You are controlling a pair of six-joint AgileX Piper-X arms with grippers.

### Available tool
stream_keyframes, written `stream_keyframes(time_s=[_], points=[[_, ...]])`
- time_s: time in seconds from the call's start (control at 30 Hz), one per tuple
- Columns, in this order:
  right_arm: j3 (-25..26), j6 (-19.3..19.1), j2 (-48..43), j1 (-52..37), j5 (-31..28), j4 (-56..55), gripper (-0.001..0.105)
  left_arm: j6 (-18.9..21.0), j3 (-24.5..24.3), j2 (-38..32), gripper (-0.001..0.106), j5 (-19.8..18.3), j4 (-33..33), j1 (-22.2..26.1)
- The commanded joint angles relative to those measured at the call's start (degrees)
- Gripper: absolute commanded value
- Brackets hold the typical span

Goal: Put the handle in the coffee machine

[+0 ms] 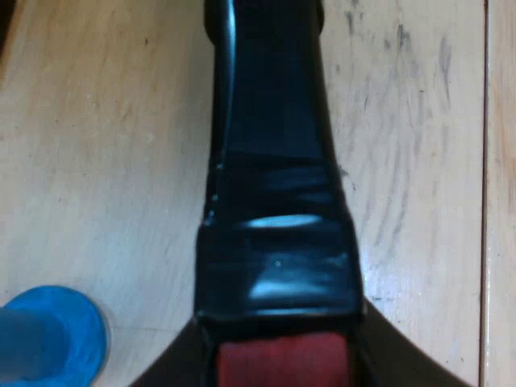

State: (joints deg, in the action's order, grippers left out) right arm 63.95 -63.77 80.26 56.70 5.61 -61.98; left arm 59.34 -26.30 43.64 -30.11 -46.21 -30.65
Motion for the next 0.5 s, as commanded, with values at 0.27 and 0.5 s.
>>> stream_keyframes(time_s=[0.27, 0.5], points=[[0.6, -2.0, -1.1, 0.0, 0.7, 0.0, 0.049, 0.8, -0.3, -1.6, 0.0, -8.5, 1.9, 1.9], [0.6, -3.7, -1.1, 0.0, 0.2, 0.3, 0.105, 0.8, -0.3, -1.6, 0.0, -9.3, 2.5, 2.0]])
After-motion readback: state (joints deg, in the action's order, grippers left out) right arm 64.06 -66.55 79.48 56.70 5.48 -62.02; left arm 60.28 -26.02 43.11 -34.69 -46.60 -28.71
